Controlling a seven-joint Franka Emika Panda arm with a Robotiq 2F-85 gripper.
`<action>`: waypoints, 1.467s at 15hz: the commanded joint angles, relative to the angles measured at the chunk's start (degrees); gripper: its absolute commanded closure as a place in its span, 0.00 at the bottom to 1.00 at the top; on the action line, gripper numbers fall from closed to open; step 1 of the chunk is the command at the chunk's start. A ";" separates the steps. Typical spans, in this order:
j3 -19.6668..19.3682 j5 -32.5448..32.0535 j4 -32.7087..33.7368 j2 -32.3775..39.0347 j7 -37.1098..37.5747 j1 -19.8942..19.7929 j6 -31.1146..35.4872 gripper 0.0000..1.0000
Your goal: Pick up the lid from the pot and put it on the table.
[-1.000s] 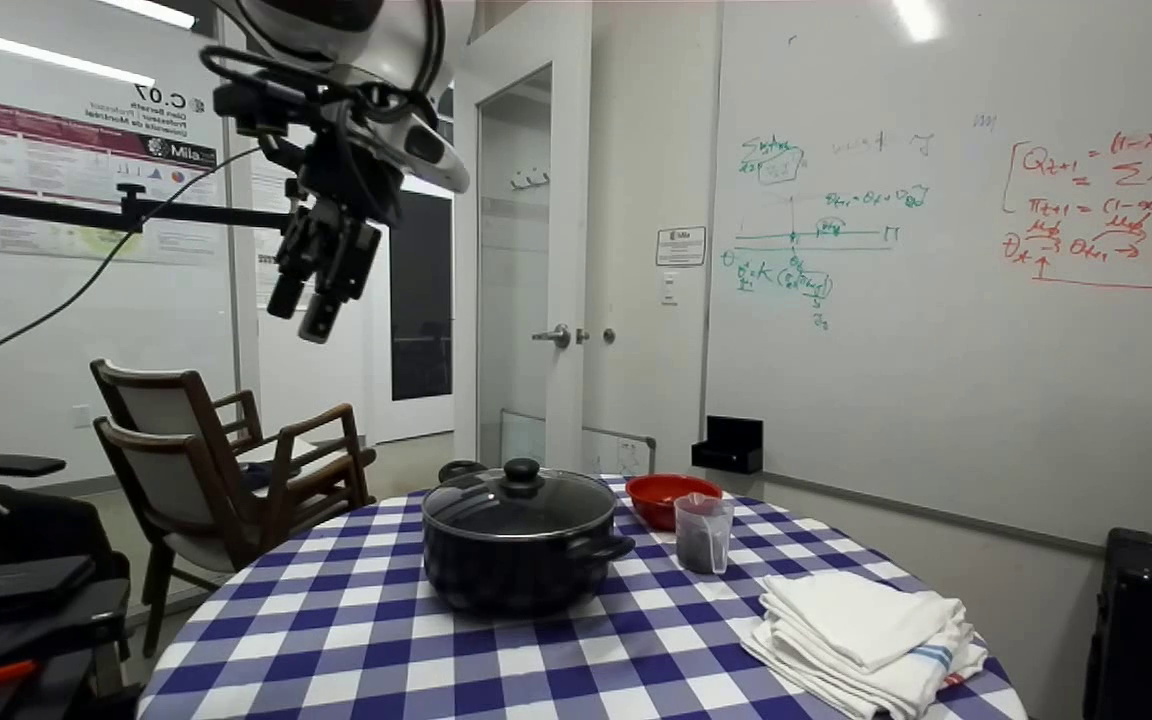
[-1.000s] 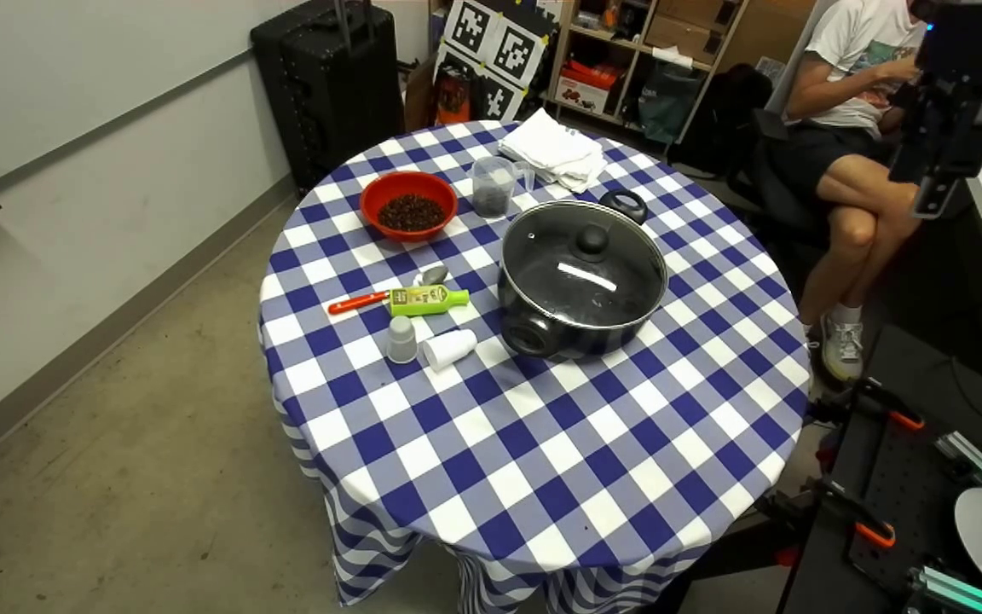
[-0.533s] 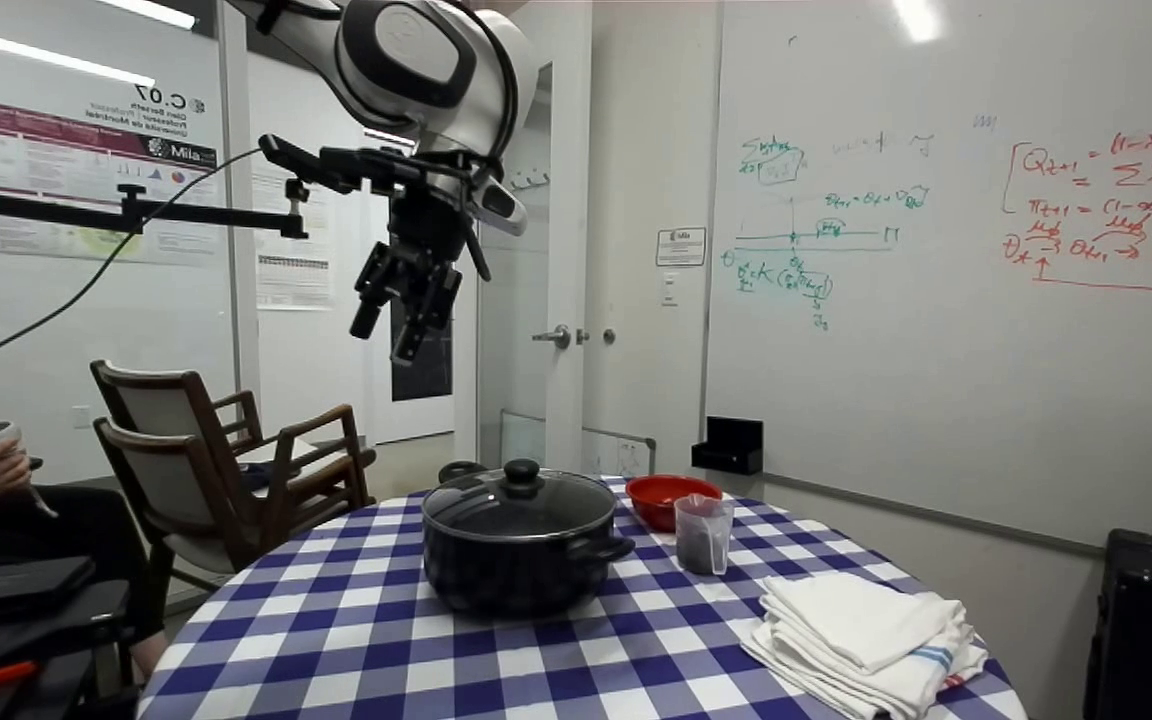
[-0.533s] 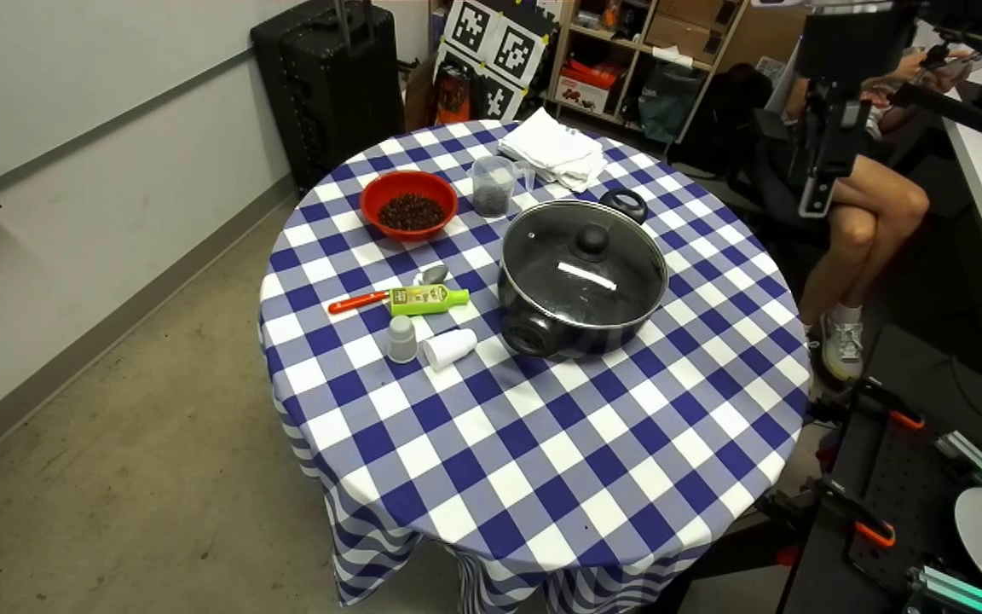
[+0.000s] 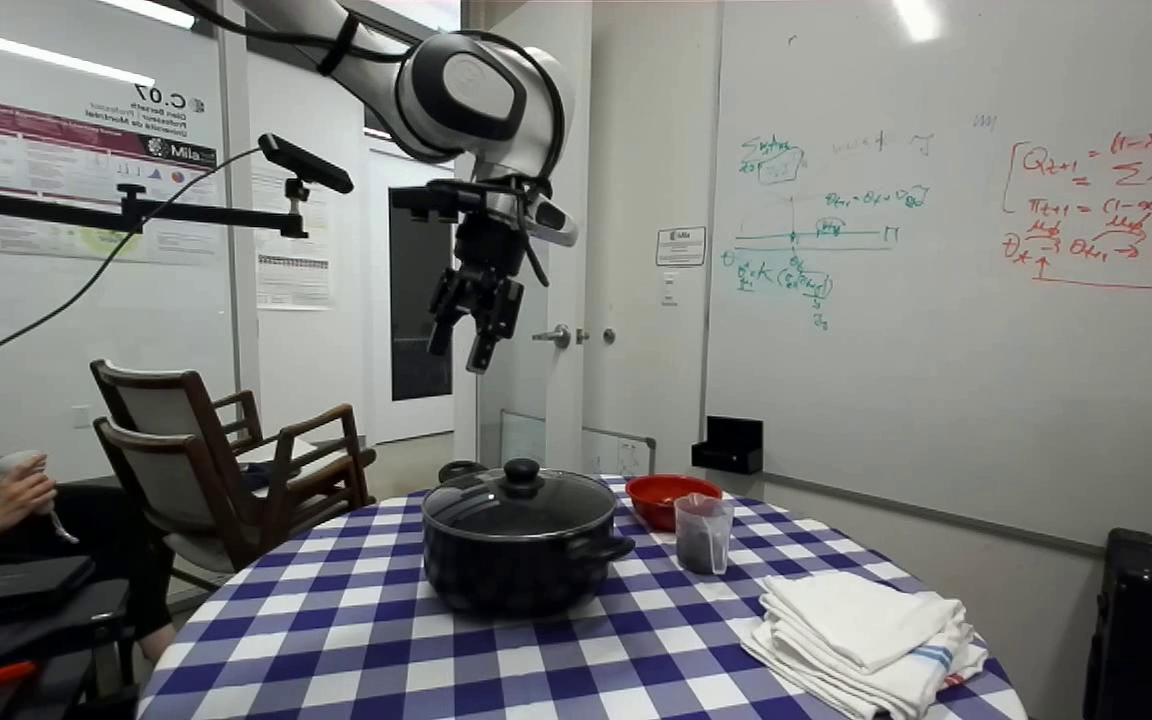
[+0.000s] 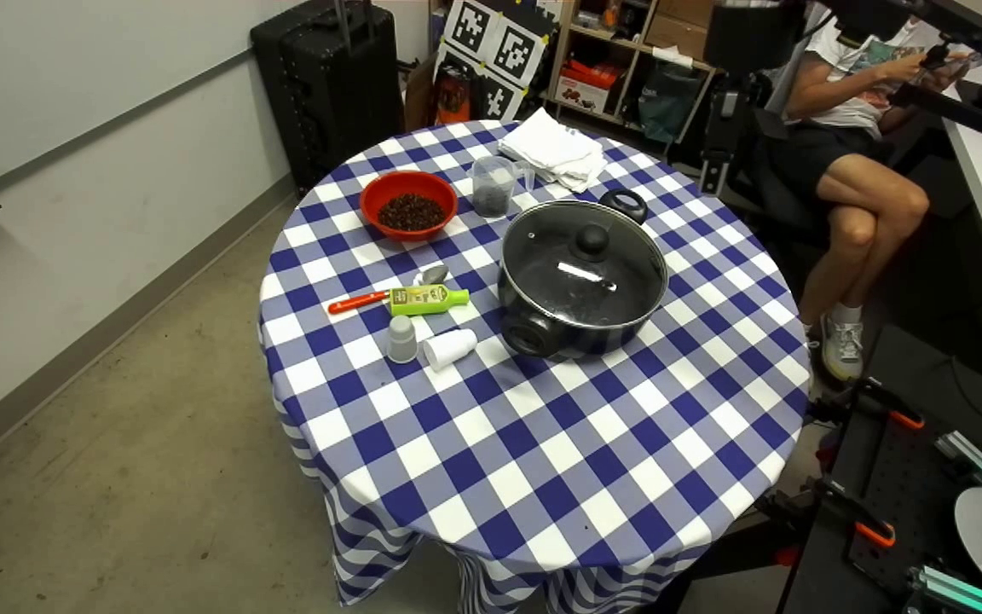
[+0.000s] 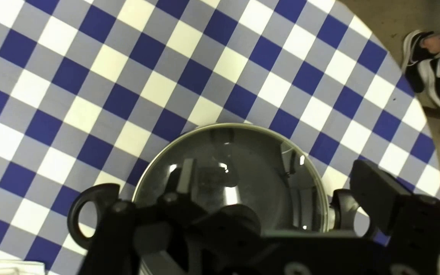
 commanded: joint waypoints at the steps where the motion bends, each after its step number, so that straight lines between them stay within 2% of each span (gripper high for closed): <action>1: 0.87 -6.45 4.28 4.69 5.21 0.83 2.80 0.00; 5: 0.83 -14.67 5.03 8.80 8.69 2.01 6.72 0.00; 8: 1.07 -17.67 4.52 10.71 9.32 2.54 9.95 0.00; 18: 4.42 -15.94 2.38 11.03 3.33 2.64 16.07 0.00; 22: 4.43 -17.39 2.35 13.06 3.11 3.27 16.76 0.00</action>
